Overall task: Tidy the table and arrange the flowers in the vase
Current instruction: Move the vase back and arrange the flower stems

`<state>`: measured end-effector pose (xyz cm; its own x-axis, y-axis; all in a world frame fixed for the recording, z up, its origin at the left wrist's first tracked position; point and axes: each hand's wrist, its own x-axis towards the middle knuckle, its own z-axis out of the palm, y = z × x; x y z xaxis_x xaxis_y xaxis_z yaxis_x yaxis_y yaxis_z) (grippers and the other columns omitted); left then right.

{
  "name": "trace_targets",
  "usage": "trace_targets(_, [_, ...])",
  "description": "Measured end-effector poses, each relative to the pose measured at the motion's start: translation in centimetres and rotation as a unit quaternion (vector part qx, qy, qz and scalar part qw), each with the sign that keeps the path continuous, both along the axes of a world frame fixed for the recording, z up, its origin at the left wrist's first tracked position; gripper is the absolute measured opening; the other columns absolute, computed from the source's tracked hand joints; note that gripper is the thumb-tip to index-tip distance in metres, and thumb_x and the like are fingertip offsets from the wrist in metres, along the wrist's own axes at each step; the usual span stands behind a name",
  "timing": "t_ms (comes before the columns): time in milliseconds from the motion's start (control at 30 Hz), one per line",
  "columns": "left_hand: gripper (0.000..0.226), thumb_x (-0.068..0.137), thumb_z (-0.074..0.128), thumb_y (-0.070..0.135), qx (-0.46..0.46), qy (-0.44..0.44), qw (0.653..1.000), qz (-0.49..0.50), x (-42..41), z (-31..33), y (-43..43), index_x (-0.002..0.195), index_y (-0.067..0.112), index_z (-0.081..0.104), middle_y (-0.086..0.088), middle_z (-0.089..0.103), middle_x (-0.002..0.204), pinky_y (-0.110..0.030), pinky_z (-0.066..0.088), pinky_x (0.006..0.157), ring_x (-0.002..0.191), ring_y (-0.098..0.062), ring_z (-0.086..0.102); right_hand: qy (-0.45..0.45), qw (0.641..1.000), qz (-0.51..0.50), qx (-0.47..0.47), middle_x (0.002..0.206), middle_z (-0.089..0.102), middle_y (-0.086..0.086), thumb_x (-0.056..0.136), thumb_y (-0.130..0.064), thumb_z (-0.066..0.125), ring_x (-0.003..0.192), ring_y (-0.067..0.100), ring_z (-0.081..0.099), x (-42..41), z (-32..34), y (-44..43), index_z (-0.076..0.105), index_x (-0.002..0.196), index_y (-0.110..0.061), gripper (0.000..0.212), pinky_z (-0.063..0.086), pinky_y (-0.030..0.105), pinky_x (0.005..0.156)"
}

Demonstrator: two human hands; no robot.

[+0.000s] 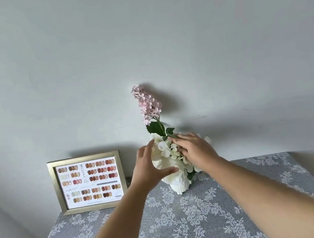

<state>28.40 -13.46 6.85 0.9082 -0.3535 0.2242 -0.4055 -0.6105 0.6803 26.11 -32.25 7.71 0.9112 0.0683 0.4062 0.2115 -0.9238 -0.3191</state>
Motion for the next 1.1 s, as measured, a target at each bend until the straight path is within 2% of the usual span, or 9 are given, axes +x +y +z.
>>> trace_targets(200, [0.126,0.040,0.075,0.070,0.032,-0.005,0.999,-0.007,-0.3,0.1,-0.1,0.144,0.035,0.014,0.002,0.026,0.147,-0.030,0.037,0.096,0.126,-0.016,0.040,0.011,1.000,-0.001,0.022,0.141,0.044,0.000,0.088,-0.008,0.053,0.126,0.022,0.037,0.2,-0.6,0.2,0.043,0.134,-0.025,0.050,0.040,0.040,0.097])
trace_targets(300, [0.125,0.039,0.064,0.081,0.065,-0.005,0.998,0.018,-0.6,0.7,-0.5,0.143,0.040,0.008,0.002,0.017,0.151,-0.040,0.047,0.090,0.124,-0.021,0.044,0.001,1.000,0.006,0.011,0.142,0.042,-0.002,0.088,-0.012,0.054,0.126,0.021,0.036,0.2,-0.3,0.2,0.039,0.136,-0.030,0.053,0.040,0.038,0.098])
trace_targets(400, [0.110,0.050,0.050,0.087,0.045,0.022,0.997,0.067,-0.7,1.4,-1.6,0.142,0.040,0.012,-0.003,0.018,0.151,-0.042,0.048,0.088,0.120,-0.026,0.050,-0.003,0.999,0.018,0.029,0.145,0.039,-0.006,0.089,-0.020,0.054,0.128,0.019,0.034,-0.2,0.3,0.1,0.035,0.137,-0.038,0.054,0.037,0.036,0.099])
trace_targets(533, [0.092,0.062,0.052,0.081,0.042,0.051,0.991,0.113,-0.3,2.1,-3.1,0.139,0.040,0.020,-0.007,0.020,0.150,-0.042,0.050,0.085,0.114,-0.032,0.055,-0.045,0.994,0.027,0.099,0.140,0.043,-0.009,0.090,-0.025,0.052,0.126,0.012,0.038,-0.8,1.5,-0.9,0.034,0.136,-0.042,0.052,0.038,0.033,0.100])
trace_targets(633, [0.082,0.067,0.055,0.075,0.037,0.054,0.989,0.131,0.0,2.3,-3.4,0.136,0.041,0.026,-0.008,0.025,0.147,-0.041,0.049,0.084,0.111,-0.032,0.056,-0.073,0.988,0.021,0.134,0.139,0.045,-0.007,0.090,-0.019,0.053,0.127,0.010,0.040,-0.6,2.1,-2.5,0.039,0.134,-0.035,0.050,0.034,0.030,0.105])
trace_targets(767, [0.078,0.069,0.062,0.068,0.015,0.054,0.991,0.122,0.1,1.9,-3.3,0.135,0.039,0.032,-0.007,0.030,0.143,-0.039,0.050,0.085,0.109,-0.030,0.056,0.011,0.996,0.052,0.065,0.141,0.038,-0.016,0.083,-0.017,0.063,0.128,0.006,0.037,-1.0,1.0,-3.4,0.042,0.131,-0.037,0.056,0.026,0.028,0.106])
trace_targets(933, [0.074,0.066,0.065,0.067,-0.004,0.045,0.992,0.115,0.2,1.6,-3.2,0.131,0.040,0.039,-0.006,0.035,0.140,-0.037,0.049,0.089,0.109,-0.026,0.055,-0.009,0.996,0.070,0.061,0.139,0.043,-0.011,0.081,-0.011,0.066,0.127,0.003,0.039,-0.9,-0.3,-2.8,0.050,0.128,-0.027,0.052,0.026,0.026,0.109])
trace_targets(1033, [0.074,0.066,0.065,0.067,-0.011,0.042,0.993,0.113,0.3,1.5,-2.9,0.130,0.039,0.041,-0.004,0.038,0.136,-0.037,0.050,0.087,0.108,-0.024,0.054,-0.030,0.991,0.060,0.115,0.134,0.049,-0.009,0.085,-0.010,0.059,0.122,0.002,0.043,-0.8,0.3,-2.7,0.053,0.126,-0.026,0.044,0.028,0.022,0.105])
trace_targets(1100, [0.076,0.065,0.065,0.067,-0.016,0.041,0.993,0.113,0.3,1.5,-2.8,0.130,0.037,0.040,-0.004,0.040,0.134,-0.037,0.049,0.086,0.108,-0.024,0.054,-0.064,0.980,0.027,0.187,0.126,0.056,-0.009,0.087,-0.013,0.056,0.110,0.000,0.050,-0.3,1.6,-2.8,0.056,0.122,-0.026,0.038,0.038,0.024,0.098])
